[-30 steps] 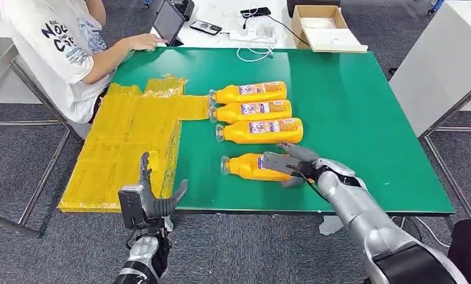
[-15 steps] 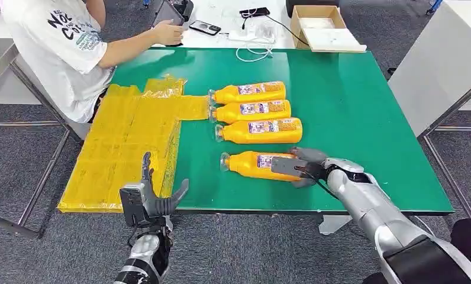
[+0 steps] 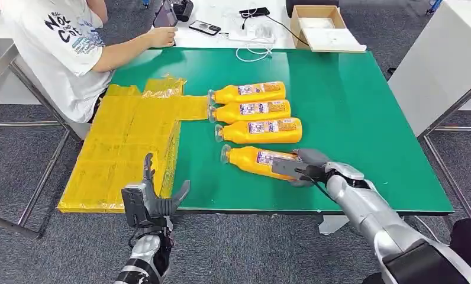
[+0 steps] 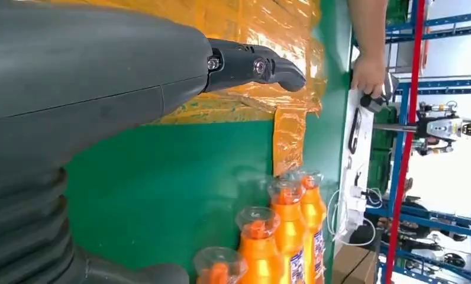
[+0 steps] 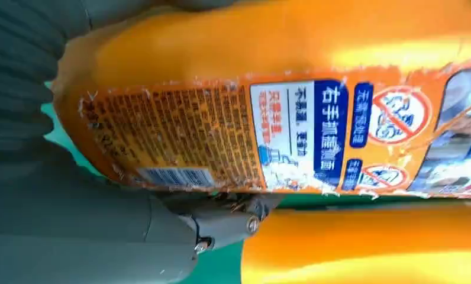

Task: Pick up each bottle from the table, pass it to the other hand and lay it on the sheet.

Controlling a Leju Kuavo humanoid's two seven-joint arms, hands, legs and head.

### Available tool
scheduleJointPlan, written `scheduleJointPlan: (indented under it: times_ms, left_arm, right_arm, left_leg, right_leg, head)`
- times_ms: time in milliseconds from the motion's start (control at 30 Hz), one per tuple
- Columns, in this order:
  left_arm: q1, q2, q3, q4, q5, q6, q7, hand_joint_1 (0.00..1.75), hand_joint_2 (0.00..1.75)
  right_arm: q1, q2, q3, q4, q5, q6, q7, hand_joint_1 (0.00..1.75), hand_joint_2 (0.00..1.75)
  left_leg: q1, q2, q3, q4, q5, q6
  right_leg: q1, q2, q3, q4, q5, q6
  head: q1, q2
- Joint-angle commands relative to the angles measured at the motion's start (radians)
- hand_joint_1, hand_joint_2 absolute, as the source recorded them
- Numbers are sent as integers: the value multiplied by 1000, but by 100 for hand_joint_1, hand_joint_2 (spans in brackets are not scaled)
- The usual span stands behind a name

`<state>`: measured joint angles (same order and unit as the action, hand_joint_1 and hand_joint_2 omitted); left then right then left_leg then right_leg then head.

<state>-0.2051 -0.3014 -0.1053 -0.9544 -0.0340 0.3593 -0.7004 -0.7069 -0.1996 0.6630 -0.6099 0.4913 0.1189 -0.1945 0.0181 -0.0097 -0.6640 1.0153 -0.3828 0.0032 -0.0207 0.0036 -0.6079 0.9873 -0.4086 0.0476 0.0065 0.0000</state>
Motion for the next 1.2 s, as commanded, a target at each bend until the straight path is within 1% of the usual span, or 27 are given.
scheduleJointPlan:
  times_ms: [33,67,100,133,167,200,367,400,433,467,500,533,567,600,633,733,767,800,833,867,933,967,1000,1067,1100,1167,1200]
  left_arm:
    - [2,-18,4,-22,8,-49,4,0,175]
    - [6,-20,-2,-41,22,-64,10,0,175]
    - [12,-20,-14,-65,33,-77,18,0,175]
    - [15,-20,-21,-76,41,-83,24,0,175]
    - [17,-20,-29,-91,54,-94,32,0,175]
    - [20,-20,-36,-103,58,-96,40,0,175]
    - [20,-14,-42,-102,64,-95,45,0,175]
    - [20,-14,-42,-102,64,-95,45,0,175]
    - [20,-14,-42,-102,64,-95,45,0,175]
    - [19,-11,-47,-102,74,-106,41,0,175]
    - [20,-10,-54,-110,82,-116,41,0,175]
    - [25,-9,-65,-133,101,-137,52,0,175]
    - [31,-6,-79,-157,127,-164,76,0,175]
    - [37,-3,-89,-175,138,-175,86,0,175]
    - [43,0,-97,-193,151,-187,97,0,175]
    - [58,12,-119,-244,163,-202,105,0,175]
    - [65,19,-131,-264,176,-222,122,0,175]
    - [69,25,-142,-277,188,-246,133,0,175]
    - [73,27,-150,-290,207,-275,142,0,175]
    - [76,34,-167,-304,232,-325,154,0,175]
    - [79,37,-187,-322,265,-385,167,0,175]
    - [78,36,-193,-326,281,-404,174,0,175]
    - [77,36,-195,-326,287,-412,177,0,175]
    - [76,35,-196,-327,286,-412,177,0,175]
    - [76,35,-196,-327,286,-412,177,0,175]
    - [73,36,-195,-323,287,-412,178,0,175]
    - [71,36,-197,-319,297,-426,179,0,175]
  right_arm:
    - [313,140,-265,-469,-54,-310,-256,175,175]
    - [360,177,-322,-575,-71,-360,-280,175,175]
    - [404,216,-370,-694,-89,-409,-293,175,175]
    - [421,229,-386,-738,-96,-423,-302,175,175]
    - [441,247,-412,-796,-110,-451,-307,175,175]
    - [450,245,-417,-825,-110,-450,-302,175,175]
    - [444,242,-428,-800,-115,-442,-310,175,175]
    - [444,242,-428,-800,-115,-442,-310,175,175]
    - [444,242,-428,-800,-115,-442,-310,175,175]
    - [447,269,-463,-799,-144,-491,-378,175,175]
    - [454,280,-478,-811,-151,-510,-389,175,175]
    - [473,292,-497,-851,-138,-559,-402,175,175]
    - [493,303,-515,-887,-142,-593,-408,175,175]
    - [507,312,-532,-908,-152,-617,-412,175,175]
    - [516,317,-544,-919,-159,-630,-417,175,175]
    - [526,321,-577,-900,-180,-652,-423,175,175]
    - [526,317,-581,-868,-186,-638,-427,175,175]
    - [527,313,-578,-839,-192,-610,-430,175,175]
    - [526,310,-567,-806,-184,-588,-437,175,175]
    - [529,308,-545,-759,-166,-555,-443,175,175]
    - [536,322,-500,-681,-133,-518,-458,175,175]
    - [535,329,-479,-645,-123,-506,-461,175,175]
    - [534,335,-466,-622,-116,-500,-462,175,175]
    - [536,340,-461,-617,-111,-507,-465,175,175]
    - [536,340,-461,-617,-111,-507,-465,175,175]
    - [534,342,-459,-615,-110,-508,-465,175,175]
    - [530,339,-449,-604,-110,-488,-457,175,175]
  left_leg:
    - [1,2,5,-1,-2,0]
    - [1,4,6,-1,-4,0]
    - [1,4,3,0,-3,-1]
    - [1,5,5,1,-5,-1]
    - [1,3,-1,1,-2,-1]
    - [0,1,1,1,-4,0]
    - [2,-4,0,0,-2,1]
    - [1,-3,3,1,-4,2]
    - [1,-3,-1,0,-2,1]
    - [1,-2,2,1,-3,2]
    - [0,-2,-1,0,-2,1]
    - [0,-1,1,0,-3,1]
    - [0,-3,-2,0,-1,0]
    - [-1,-3,0,0,-2,1]
    - [0,-4,-2,0,-1,1]
    - [-1,-3,1,0,-3,1]
    - [-1,-3,0,0,-2,1]
    - [-1,-1,3,0,-3,1]
    - [-1,-2,0,-1,-2,1]
    - [0,-1,4,-1,-4,2]
    - [0,0,4,-2,-3,1]
    - [0,0,1,-1,-2,1]
    - [0,1,4,-2,-3,1]
    - [0,0,0,-1,-2,1]
    - [0,1,3,-2,-3,1]
    - [0,0,-1,-1,-1,1]
    - [-1,1,3,-1,-3,1]
  right_leg:
    - [2,1,5,-2,-1,-3]
    - [2,3,6,-1,-2,-4]
    - [2,4,2,0,-2,-3]
    - [2,4,3,1,-4,-4]
    - [2,2,-1,1,-1,-2]
    - [1,1,1,3,-4,-3]
    - [2,-3,1,0,-4,-2]
    - [1,-2,5,0,-5,-3]
    - [0,-2,0,0,-3,-2]
    - [0,-1,3,1,-4,-3]
    - [0,-1,0,0,-3,-2]
    - [0,-1,2,0,-3,-3]
    - [-1,-2,-1,0,-2,-2]
    - [-1,-3,1,1,-3,-3]
    - [-1,-3,-1,0,-2,-2]
    - [-1,-2,2,0,-4,-3]
    - [-1,-2,1,-1,-2,-2]
    - [-1,-1,4,0,-4,-2]
    - [-1,-1,1,-1,-2,-1]
    - [0,-1,5,-2,-3,-2]
    - [0,0,5,-2,-2,-2]
    - [0,0,2,-2,-1,-1]
    - [0,1,5,-3,-2,-2]
    - [0,1,1,-2,-1,-2]
    - [0,1,4,-2,-2,-3]
    - [0,0,-1,-1,-1,-1]
    - [0,1,3,-2,-2,-2]
  head:
    - [0,0]
    - [0,0]
    - [0,0]
    - [0,0]
    - [0,0]
    - [0,0]
    - [0,0]
    - [0,0]
    - [0,0]
    - [0,0]
    - [1,0]
    - [0,0]
    - [0,0]
    - [0,0]
    - [0,0]
    - [0,0]
    - [0,0]
    - [0,0]
    - [0,0]
    - [0,0]
    - [0,0]
    - [0,0]
    - [0,0]
    - [0,0]
    - [0,0]
    - [0,0]
    - [0,0]
